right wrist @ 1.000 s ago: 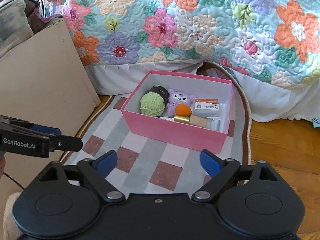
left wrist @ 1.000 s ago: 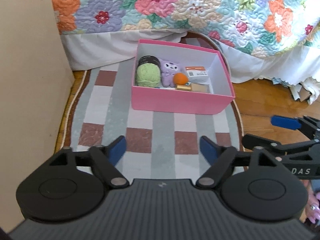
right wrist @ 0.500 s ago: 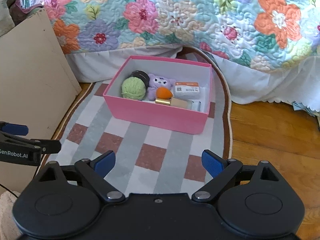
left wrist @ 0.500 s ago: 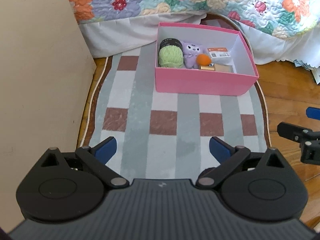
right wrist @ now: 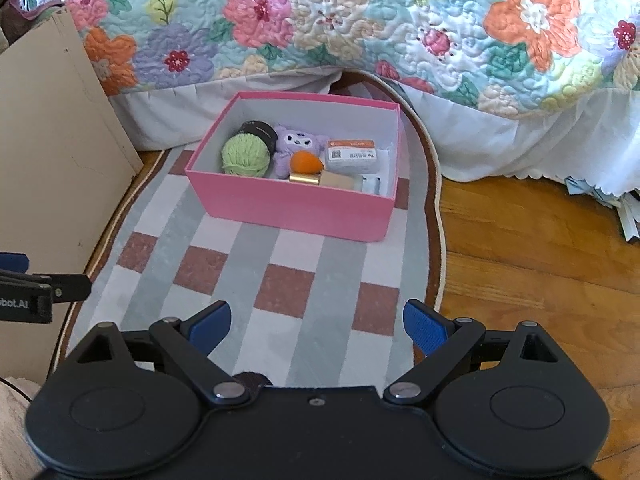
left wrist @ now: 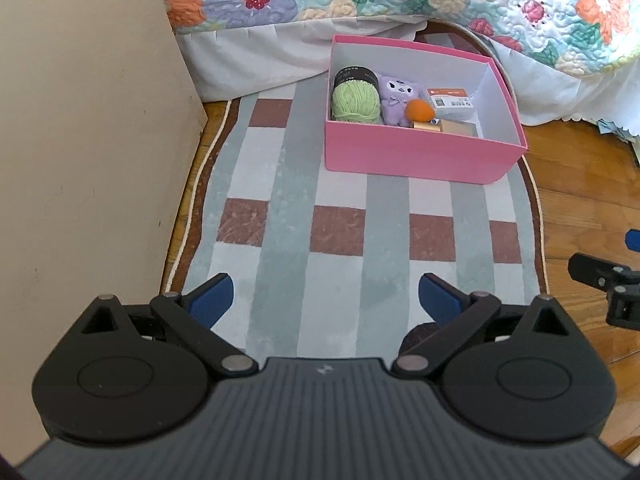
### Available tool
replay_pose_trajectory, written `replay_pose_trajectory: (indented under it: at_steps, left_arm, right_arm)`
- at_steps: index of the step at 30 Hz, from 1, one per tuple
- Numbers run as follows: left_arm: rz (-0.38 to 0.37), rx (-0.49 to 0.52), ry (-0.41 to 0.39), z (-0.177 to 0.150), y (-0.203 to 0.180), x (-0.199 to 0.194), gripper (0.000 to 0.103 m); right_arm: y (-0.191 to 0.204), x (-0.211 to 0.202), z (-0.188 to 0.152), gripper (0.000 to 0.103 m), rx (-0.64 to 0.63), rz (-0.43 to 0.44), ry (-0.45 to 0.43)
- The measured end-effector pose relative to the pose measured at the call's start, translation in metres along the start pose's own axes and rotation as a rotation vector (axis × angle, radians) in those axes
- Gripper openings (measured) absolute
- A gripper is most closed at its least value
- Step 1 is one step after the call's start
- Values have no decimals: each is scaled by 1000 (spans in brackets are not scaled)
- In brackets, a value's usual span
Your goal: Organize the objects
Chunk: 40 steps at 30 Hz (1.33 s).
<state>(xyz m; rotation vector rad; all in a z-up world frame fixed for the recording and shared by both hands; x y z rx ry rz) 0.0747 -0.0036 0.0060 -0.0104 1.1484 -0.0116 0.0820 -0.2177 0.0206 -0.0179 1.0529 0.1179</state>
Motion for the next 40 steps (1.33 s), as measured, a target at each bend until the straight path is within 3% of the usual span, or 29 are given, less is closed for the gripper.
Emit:
replay_pose_trajectory:
  at_steps: [23, 40]
  left_arm:
    - [39, -12, 21, -7, 2, 7, 100]
    - [23, 32, 27, -12, -2, 6, 103]
  right_arm:
    - [-8, -7, -8, 95, -7, -25, 14]
    - [-10, -4, -16, 95, 17, -36, 15]
Point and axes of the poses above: each gripper's, at about its wrist camera, not at the fingertips, and x roughly the way its jaws point, y to its left, z to its top, the point moved 3 cm from there along x, roughly the way its jaws point, and after that the axes turned 1 degree about y, right-handed, at the moved point
